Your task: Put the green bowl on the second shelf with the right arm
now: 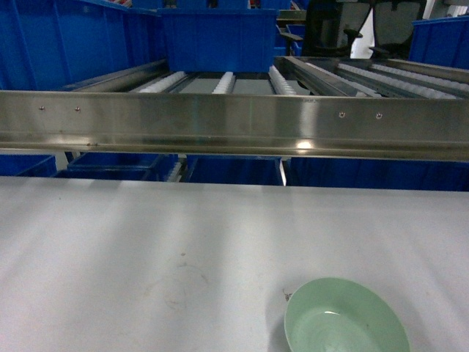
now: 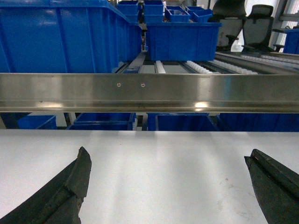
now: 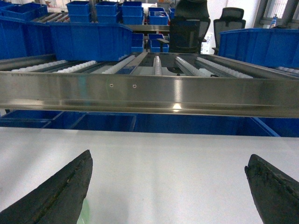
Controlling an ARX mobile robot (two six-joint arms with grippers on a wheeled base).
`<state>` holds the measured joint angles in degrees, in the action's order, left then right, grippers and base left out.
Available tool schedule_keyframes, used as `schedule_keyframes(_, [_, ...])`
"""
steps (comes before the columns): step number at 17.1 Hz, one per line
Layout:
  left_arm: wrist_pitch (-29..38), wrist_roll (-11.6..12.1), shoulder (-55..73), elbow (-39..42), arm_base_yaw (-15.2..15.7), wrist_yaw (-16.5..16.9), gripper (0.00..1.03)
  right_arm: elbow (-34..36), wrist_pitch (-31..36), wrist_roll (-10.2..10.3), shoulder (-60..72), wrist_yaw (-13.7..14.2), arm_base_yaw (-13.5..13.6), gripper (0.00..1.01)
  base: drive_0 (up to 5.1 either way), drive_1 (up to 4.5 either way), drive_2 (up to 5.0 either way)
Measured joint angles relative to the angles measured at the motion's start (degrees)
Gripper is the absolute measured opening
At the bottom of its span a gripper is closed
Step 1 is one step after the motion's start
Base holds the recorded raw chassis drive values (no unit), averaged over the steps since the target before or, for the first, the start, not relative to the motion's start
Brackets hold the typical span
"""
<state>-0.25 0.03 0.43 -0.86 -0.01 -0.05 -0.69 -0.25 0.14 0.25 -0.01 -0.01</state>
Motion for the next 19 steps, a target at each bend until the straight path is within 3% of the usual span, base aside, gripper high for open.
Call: schedule_keyframes(19, [0.0,0.0,0.0,0.0,0.0,0.0,0.98,0.0,0.0,0.0,0.0,0.0,0.0,0.98,0.0,0.00,0.0])
